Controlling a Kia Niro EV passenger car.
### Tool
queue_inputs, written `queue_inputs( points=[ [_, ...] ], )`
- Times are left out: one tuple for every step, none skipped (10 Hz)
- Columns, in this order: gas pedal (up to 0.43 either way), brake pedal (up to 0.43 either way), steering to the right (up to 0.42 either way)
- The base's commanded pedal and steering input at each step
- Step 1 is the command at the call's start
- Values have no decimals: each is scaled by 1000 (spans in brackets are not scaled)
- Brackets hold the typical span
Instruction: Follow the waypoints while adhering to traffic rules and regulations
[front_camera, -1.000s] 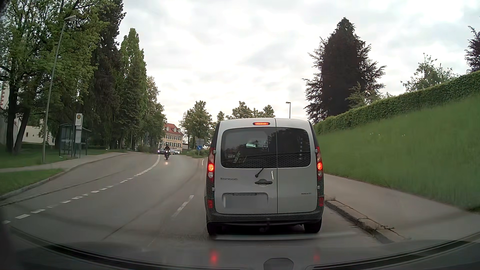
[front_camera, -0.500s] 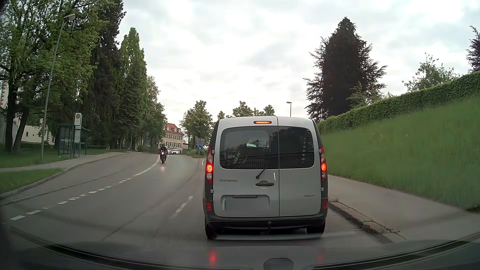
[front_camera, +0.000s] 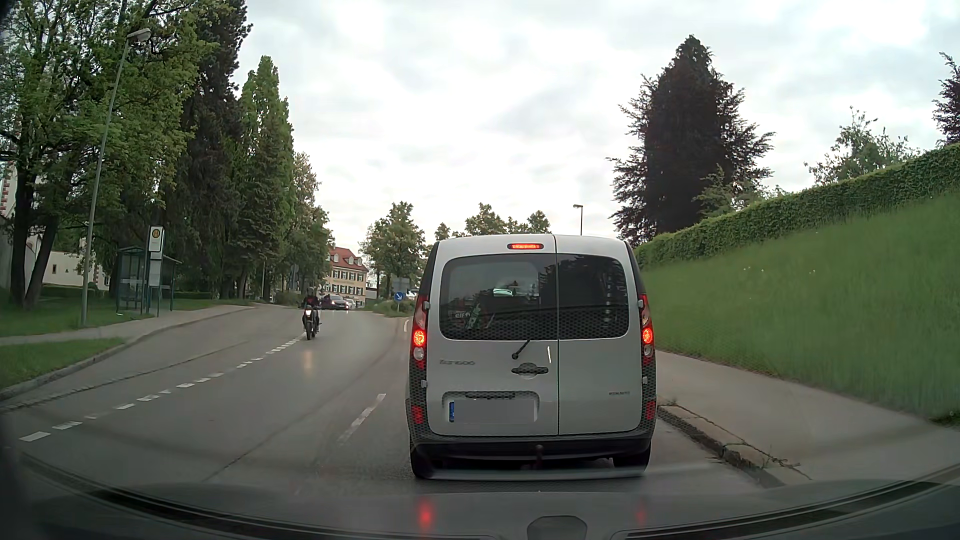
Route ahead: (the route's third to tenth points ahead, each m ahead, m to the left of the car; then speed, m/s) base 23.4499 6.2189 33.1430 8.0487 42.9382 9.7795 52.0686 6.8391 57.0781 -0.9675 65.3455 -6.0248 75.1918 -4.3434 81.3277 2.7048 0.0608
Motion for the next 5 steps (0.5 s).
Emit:
queue_inputs(
  points=[
    [0,213,-34],
    [0,213,-34],
    [0,220,-34],
    [0,220,-35],
    [0,220,-35]
  ],
)
